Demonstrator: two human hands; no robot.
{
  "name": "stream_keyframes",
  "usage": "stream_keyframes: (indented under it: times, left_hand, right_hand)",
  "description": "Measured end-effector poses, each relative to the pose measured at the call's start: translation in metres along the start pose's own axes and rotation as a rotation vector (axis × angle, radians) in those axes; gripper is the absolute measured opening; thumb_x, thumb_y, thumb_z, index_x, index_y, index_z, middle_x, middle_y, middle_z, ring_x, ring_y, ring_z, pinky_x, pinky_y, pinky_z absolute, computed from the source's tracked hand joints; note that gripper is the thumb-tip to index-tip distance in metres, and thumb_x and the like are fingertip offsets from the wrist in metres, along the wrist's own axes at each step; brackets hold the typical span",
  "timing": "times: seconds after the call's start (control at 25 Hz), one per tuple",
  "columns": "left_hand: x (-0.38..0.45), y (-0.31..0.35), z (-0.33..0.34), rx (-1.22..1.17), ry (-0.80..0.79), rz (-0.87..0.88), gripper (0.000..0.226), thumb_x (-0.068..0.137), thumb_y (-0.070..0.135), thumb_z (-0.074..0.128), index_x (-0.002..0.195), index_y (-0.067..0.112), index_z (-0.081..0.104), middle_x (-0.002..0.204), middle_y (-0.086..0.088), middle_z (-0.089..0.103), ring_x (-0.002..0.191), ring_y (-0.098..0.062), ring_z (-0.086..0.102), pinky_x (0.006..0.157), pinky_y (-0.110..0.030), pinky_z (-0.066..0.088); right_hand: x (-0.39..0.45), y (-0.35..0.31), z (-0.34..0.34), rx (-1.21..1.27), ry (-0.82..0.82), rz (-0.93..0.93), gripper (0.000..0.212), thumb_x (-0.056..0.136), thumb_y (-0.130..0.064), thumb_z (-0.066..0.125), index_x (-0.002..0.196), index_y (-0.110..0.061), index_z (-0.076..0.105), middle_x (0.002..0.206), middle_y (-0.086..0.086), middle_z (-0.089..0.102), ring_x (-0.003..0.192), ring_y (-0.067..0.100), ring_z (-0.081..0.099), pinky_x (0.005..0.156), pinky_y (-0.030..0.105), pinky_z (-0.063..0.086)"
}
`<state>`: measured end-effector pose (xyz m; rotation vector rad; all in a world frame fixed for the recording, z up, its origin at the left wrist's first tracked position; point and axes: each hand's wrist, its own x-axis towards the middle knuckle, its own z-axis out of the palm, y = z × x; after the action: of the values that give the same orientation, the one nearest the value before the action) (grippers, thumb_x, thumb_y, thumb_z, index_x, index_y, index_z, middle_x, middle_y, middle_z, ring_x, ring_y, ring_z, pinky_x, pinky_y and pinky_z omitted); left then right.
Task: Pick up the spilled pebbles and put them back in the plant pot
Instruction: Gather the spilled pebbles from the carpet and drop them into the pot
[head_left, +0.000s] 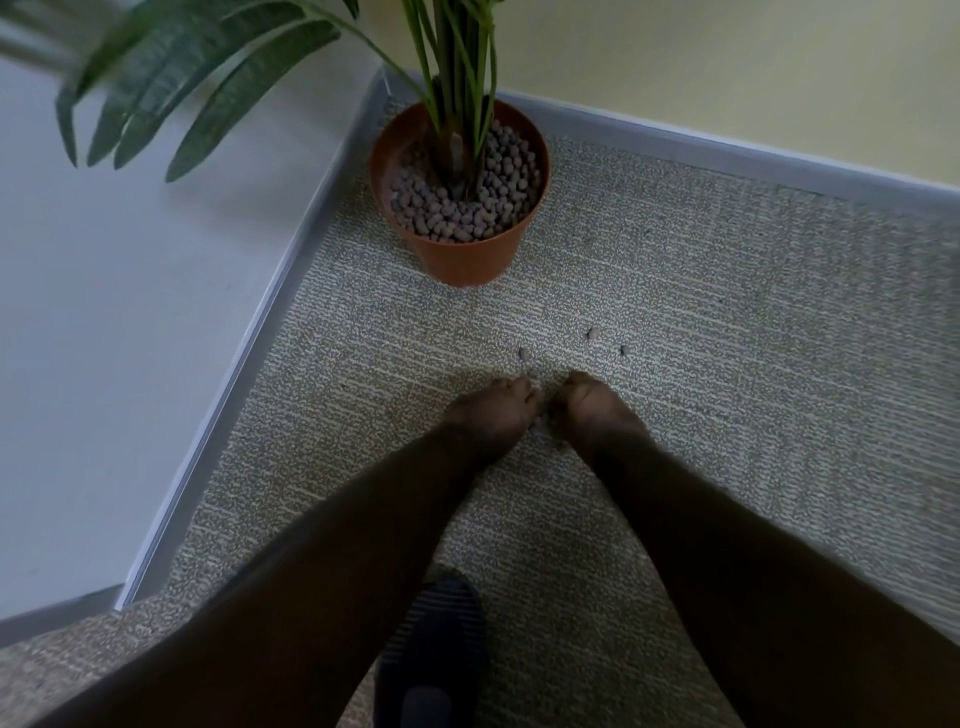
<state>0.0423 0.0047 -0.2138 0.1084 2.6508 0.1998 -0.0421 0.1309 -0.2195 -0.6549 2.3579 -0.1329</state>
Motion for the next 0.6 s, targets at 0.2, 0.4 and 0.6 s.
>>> stream_keyframes:
  times: [0.2,0.4,0.6]
  left_hand:
    - [0.001,-0.001,-0.002,-0.186,-0.023,-0.132,0.032,0.099,0.028,0.032,0.122,0.013,0.048,0.126,-0.016,0.046,0.116,-0.035,0.049,0.089,-0.048,0.048]
    - [-0.012,-0.024,0.001,-0.255,0.027,-0.240,0.021,0.088,0.014,0.042,0.108,0.011,0.049,0.118,-0.013,0.048,0.113,-0.033,0.052,0.091,-0.050,0.050]
    - [-0.029,-0.055,-0.019,-0.396,0.215,-0.303,0.013,0.082,0.012,0.052,0.094,0.007,0.053,0.104,-0.016,0.053,0.096,-0.035,0.056,0.081,-0.043,0.048]
  right_hand:
    - [-0.005,0.007,-0.008,0.158,0.042,-0.059,0.020,0.088,-0.011,0.057,0.104,-0.007,0.069,0.110,0.010,0.063,0.104,0.025,0.062,0.093,0.031,0.051]
    - [-0.010,0.011,-0.017,0.169,0.087,-0.055,0.017,0.083,-0.002,0.062,0.093,-0.009,0.074,0.092,0.004,0.064,0.089,0.021,0.065,0.073,0.019,0.045]
    - [-0.016,0.004,-0.032,0.191,0.139,-0.074,0.015,0.085,-0.004,0.058,0.086,-0.007,0.073,0.093,0.010,0.070,0.083,0.022,0.066,0.071,0.023,0.048]
